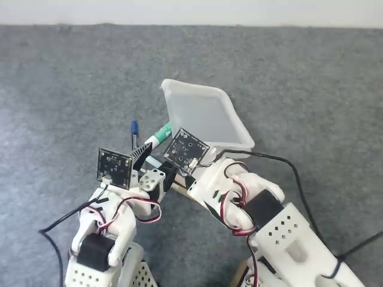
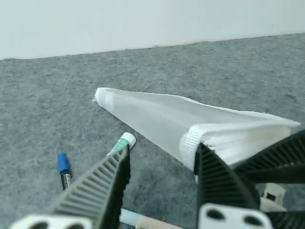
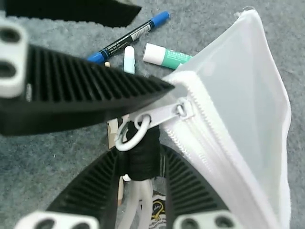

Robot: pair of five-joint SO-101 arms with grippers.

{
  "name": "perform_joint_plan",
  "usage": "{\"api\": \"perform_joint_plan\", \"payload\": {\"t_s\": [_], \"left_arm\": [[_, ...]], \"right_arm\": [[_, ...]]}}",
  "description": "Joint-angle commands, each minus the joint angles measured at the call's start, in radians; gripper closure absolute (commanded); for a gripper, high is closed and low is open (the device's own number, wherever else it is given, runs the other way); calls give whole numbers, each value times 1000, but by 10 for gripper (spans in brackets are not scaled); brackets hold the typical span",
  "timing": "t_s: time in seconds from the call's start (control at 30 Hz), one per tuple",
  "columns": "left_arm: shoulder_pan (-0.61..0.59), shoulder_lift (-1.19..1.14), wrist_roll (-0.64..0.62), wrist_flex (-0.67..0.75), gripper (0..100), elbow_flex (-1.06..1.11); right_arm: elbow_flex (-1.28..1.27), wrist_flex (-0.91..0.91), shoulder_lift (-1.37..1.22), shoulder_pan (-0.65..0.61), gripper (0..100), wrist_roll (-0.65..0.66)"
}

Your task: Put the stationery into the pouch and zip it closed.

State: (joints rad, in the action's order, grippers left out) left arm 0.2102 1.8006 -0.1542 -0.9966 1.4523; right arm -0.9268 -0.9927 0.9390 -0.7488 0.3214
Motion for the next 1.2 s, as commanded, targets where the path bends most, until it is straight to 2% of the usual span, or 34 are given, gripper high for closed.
{"api": "perform_joint_plan", "payload": {"t_s": [0.0,0.13,0.37,0.5,0.67,1.07,1.17], "left_arm": [[-38,14,8,29,821,-12],[-80,15,8,31,915,-16],[-86,15,8,28,934,-18],[-133,17,8,31,989,-25],[-198,17,8,26,990,-39],[-209,17,8,25,990,-39],[-255,18,8,25,990,-41]], "right_arm": [[17,-4,45,-5,992,-3],[17,-4,44,-2,992,-9],[8,5,44,59,992,-12],[8,5,44,64,992,-35],[14,5,44,113,992,-54],[25,5,45,179,992,-75],[26,5,45,208,992,-77]]}}
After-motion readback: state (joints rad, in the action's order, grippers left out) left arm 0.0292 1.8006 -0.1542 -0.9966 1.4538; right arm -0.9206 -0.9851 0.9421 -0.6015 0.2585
